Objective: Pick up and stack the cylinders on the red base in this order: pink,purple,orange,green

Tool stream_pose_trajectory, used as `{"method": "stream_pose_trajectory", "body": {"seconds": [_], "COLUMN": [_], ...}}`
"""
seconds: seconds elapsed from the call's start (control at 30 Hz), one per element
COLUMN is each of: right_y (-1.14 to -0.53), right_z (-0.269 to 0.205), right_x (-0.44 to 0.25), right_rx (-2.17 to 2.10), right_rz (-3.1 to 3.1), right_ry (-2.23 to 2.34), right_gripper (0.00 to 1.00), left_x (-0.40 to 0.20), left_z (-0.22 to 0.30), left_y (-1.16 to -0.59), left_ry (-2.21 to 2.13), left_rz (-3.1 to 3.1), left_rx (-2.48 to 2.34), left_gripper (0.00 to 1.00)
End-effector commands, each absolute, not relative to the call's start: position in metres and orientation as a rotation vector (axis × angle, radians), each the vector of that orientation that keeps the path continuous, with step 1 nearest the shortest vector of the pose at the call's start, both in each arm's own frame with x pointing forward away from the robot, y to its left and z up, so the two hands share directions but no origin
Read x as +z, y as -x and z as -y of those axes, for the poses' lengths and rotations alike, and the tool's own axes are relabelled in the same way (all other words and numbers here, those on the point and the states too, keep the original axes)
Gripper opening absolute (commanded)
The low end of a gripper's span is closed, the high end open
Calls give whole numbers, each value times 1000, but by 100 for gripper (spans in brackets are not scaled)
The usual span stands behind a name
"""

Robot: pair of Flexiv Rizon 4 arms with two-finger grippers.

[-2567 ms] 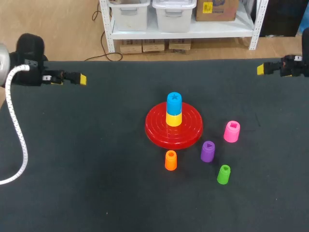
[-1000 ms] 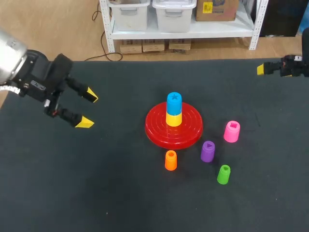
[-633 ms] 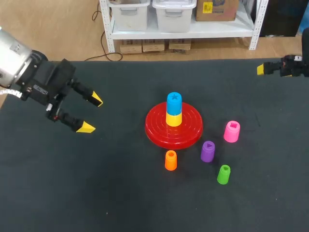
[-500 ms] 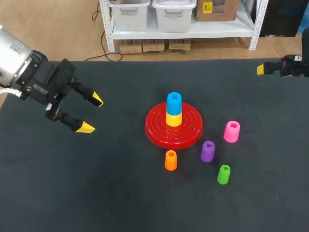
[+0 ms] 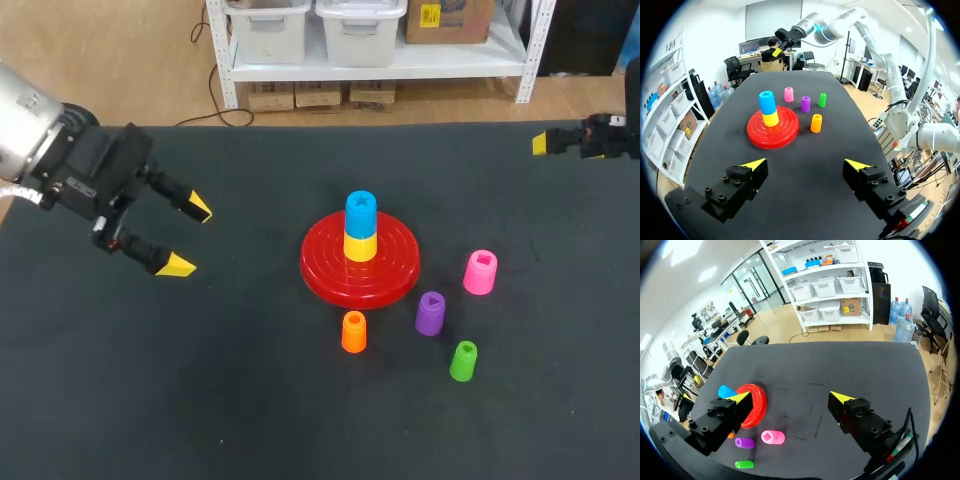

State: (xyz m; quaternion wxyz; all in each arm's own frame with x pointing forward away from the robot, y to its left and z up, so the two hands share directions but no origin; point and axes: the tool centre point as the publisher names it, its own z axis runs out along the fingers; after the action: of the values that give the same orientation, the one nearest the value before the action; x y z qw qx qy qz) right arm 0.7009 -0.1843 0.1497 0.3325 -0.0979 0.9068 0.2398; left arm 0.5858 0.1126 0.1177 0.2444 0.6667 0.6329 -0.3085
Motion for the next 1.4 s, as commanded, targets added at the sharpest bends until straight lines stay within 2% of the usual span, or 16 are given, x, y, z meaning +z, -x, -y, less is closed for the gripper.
{"method": "stream_pose_trajectory", "body": {"seconds": [0.03, 0.3, 0.77, 1.4], "right_y": [-692, -662, -657, -656], "right_z": [173, 138, 118, 122], "right_x": [162, 141, 95, 64], "right_rx": [363, -2, -273, -156], "right_rz": [-2444, -2542, -2525, -2711], "right_ry": [411, 733, 1077, 1135], "right_gripper": [100, 100, 100, 100], "left_x": [117, 117, 117, 117], "left_z": [-114, -114, -114, -114], "left_y": [-584, -584, -584, -584], "left_ry": [-1817, -1817, -1817, -1817], "left_rz": [-1724, -1724, -1724, -1724], "left_rx": [-839, -839, -839, -839], "left_gripper": [100, 100, 100, 100]}}
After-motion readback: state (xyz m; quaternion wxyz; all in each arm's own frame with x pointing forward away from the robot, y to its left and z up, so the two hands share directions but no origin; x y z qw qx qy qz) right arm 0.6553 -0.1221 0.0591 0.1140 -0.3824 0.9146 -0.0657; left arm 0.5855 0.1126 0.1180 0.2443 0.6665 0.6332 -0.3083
